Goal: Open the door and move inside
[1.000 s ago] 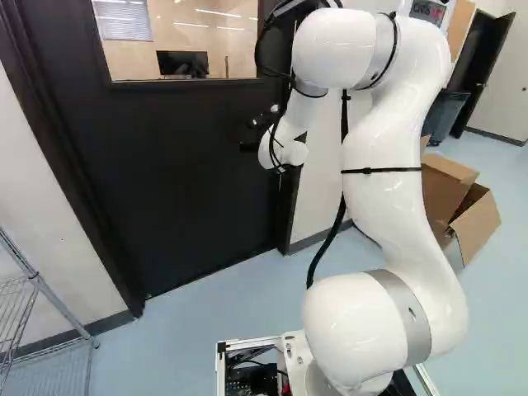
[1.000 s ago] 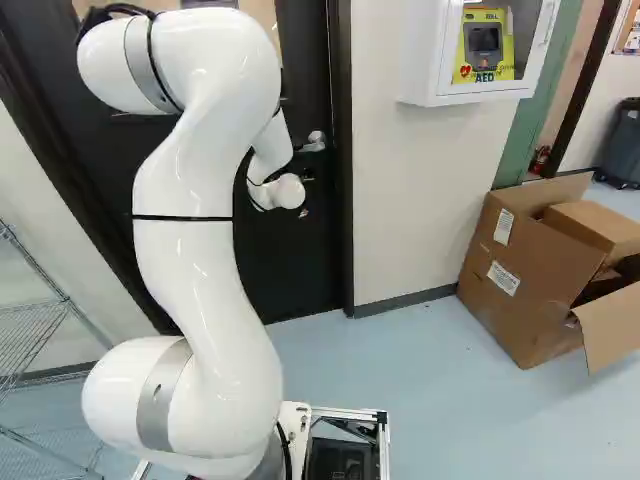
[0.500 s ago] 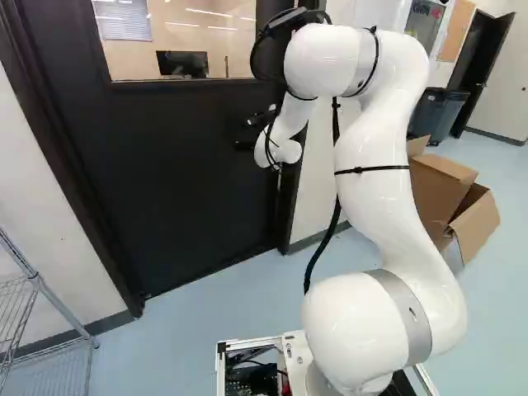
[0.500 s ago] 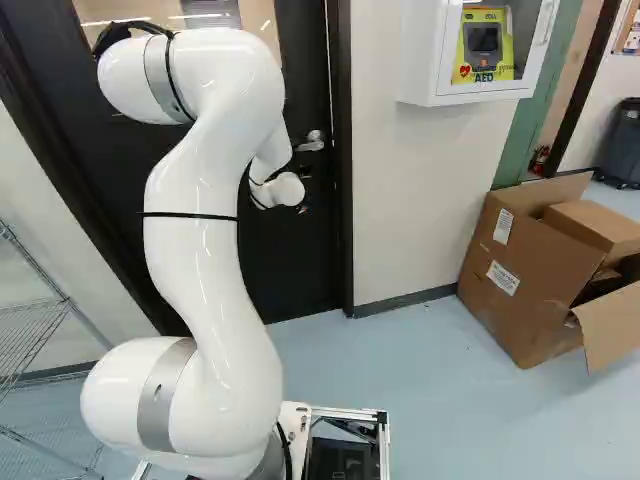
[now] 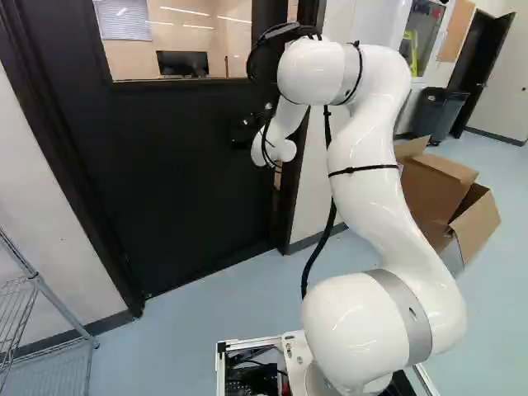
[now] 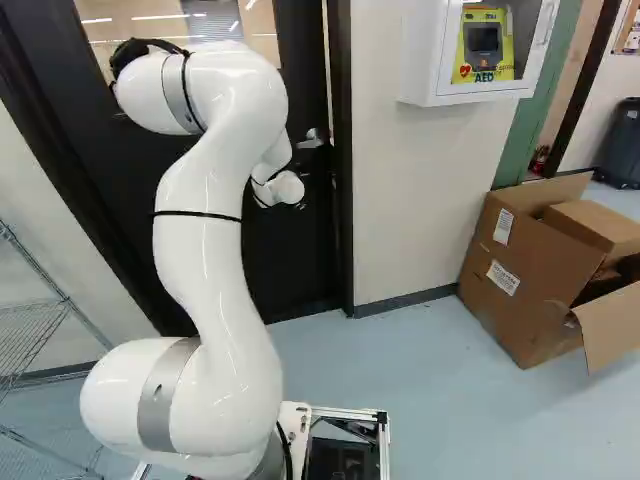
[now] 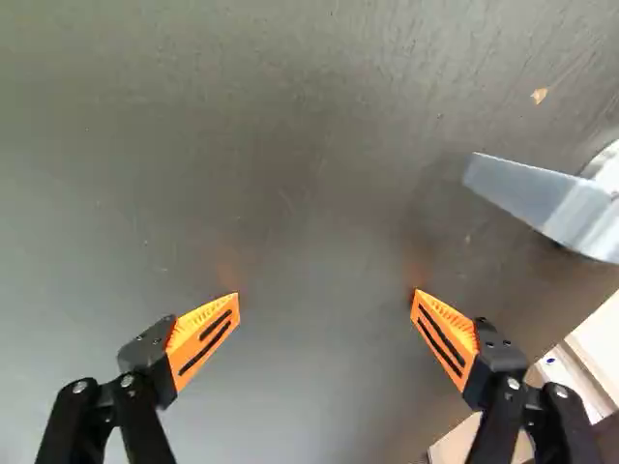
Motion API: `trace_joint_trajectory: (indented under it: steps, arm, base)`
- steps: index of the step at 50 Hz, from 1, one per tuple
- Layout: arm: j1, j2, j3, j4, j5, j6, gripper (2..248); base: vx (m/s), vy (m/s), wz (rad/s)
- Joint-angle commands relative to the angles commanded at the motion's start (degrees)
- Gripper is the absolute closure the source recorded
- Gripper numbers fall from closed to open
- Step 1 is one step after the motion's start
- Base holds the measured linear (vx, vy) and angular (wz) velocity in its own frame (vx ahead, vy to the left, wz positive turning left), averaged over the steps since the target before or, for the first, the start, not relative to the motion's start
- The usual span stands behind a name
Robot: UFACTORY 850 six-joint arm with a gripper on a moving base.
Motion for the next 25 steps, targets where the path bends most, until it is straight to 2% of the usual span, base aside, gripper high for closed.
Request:
trace_joint_trajectory:
  steps: [25]
  arm:
    - [0.68, -6.22, -8.79, 0.00, 0.00, 0.00, 3]
  base:
    - [0.000, 0.000, 0.000]
